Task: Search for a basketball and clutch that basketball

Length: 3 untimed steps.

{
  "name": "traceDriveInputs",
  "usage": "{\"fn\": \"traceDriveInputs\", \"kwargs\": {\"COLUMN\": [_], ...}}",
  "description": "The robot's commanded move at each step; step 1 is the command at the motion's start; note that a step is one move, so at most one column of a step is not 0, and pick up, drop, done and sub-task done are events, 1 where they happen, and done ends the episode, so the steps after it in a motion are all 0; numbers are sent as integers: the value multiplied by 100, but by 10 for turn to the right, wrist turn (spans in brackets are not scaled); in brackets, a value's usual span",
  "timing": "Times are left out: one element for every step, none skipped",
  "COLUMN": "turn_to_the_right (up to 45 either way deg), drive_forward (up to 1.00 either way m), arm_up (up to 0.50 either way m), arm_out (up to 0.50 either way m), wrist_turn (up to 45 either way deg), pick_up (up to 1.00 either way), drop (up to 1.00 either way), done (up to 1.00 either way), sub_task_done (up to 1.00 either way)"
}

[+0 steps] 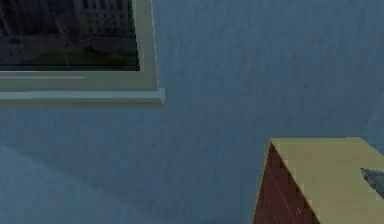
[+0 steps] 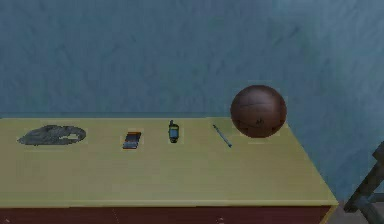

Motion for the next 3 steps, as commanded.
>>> {"fn": "traceDriveInputs", "kwargs": {"turn_to_the_right": [180, 0, 0], "drive_forward": [0, 0, 0], "arm_up": [0, 50, 38], "arm_out": [0, 0, 0], "wrist_turn": [0, 0, 0], "pick_up": [0, 0, 0], "drop": [0, 0, 0], "done": [0, 0, 0], "sub_task_done": [0, 0, 0]}}
